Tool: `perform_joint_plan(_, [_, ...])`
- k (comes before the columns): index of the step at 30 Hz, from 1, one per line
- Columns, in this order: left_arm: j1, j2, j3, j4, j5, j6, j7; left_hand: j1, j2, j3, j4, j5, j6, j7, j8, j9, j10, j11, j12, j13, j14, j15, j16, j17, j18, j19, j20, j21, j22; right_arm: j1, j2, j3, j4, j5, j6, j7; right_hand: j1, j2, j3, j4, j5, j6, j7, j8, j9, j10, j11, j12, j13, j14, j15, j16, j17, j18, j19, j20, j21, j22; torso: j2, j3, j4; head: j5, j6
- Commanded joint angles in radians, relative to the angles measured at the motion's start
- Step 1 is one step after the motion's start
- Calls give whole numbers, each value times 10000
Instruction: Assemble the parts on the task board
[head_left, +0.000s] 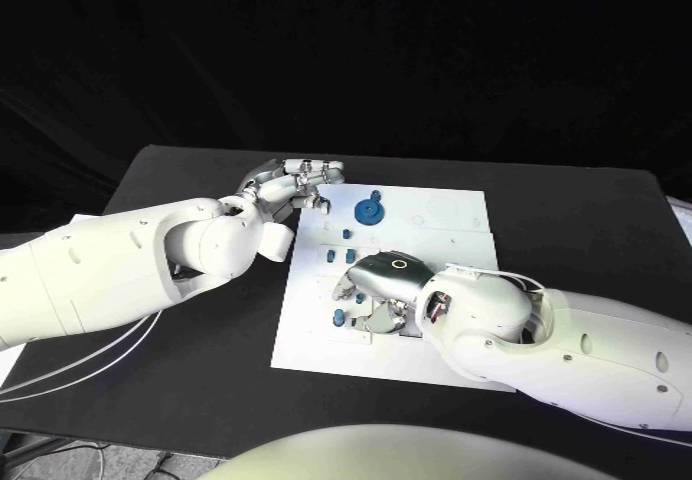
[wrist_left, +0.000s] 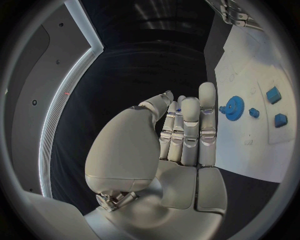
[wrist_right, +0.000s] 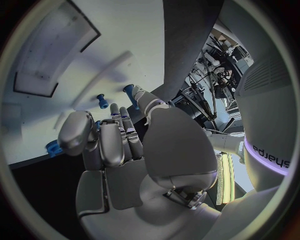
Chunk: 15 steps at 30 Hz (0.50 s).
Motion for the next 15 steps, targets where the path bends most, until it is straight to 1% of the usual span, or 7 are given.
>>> perform_joint_plan(1, [2,7,7,-8,-40,188,6,4,87,-63,8,-2,-30,33,27,-9,-67,7,35,17,4,-15,39,-11,153,54,15,15,-6,1,-263,24,251,118,-1247,255,123,8,-142,11,58,-101,11,-12,-9,-25,-1,72,16,366,45,-25,-18,159,22,57,-39,-18,-8,8,-26,-42,33])
perform_joint_plan(3, [2,6,7,-22,-40,194,-2,4,87,-63,8,-2,-30,33,27,-9,-67,7,35,17,4,-15,39,-11,153,54,15,15,-6,64,-622,86,535,404,-1658,363,199,58,-268,23,79,-68,21,8,2,109,-9,182,35,361,42,-31,-39,161,27,58,-36,-20,-16,3,-45,-96,85])
perform_joint_plan(5, [2,8,7,-35,-40,201,-8,4,87,-63,8,-2,-30,33,27,-9,-67,7,35,17,4,-15,39,-11,153,54,15,15,-6,233,-974,127,764,837,-1816,374,264,125,-335,29,92,-2,-2,24,13,371,-49,345,60,360,17,-29,-49,163,36,44,-26,-9,-17,4,-52,-132,119])
perform_joint_plan(8, [2,22,5,-61,-40,205,-24,14,112,-119,-6,-1,-38,33,35,-10,-96,6,78,22,-6,-16,31,-77,160,67,15,-29,-42,663,-1665,159,1080,1949,-1725,174,246,249,-373,108,109,166,-34,61,33,1049,-143,703,122,361,-52,-28,-66,160,47,3,-11,10,-41,7,-95,-311,152])
perform_joint_plan(11, [2,47,4,-78,-40,205,-28,14,112,-119,-6,-1,-38,33,35,-10,-96,6,78,22,-6,-16,31,-77,160,67,15,-29,-42,1020,-2446,169,1332,2954,-1549,-259,-67,317,-475,380,169,313,-53,113,51,2224,-311,1317,370,459,-162,253,316,85,214,-73,271,444,-69,-21,-125,-454,207])
perform_joint_plan(13, [1,64,4,-78,-40,199,-26,14,112,-119,-6,-1,-38,33,35,-10,-96,6,78,22,-6,-16,31,-77,160,67,15,-29,-42,1173,-2997,162,1471,3485,-1605,-589,-429,147,-779,628,585,474,-233,216,80,3029,-534,1869,688,561,-336,561,725,5,400,-227,581,901,-97,-43,-169,-544,244])
perform_joint_plan(15, [1,72,3,-64,-40,198,-21,14,112,-119,-6,-1,-38,33,35,-10,-96,6,78,22,-6,-16,31,-77,160,67,15,-29,-42,1262,-3533,120,1575,3917,-1633,-983,-668,-34,-1190,801,1231,596,-400,335,107,3685,-727,2635,1232,626,-507,806,1048,-70,559,-409,860,1302,-106,-48,-214,-626,286])
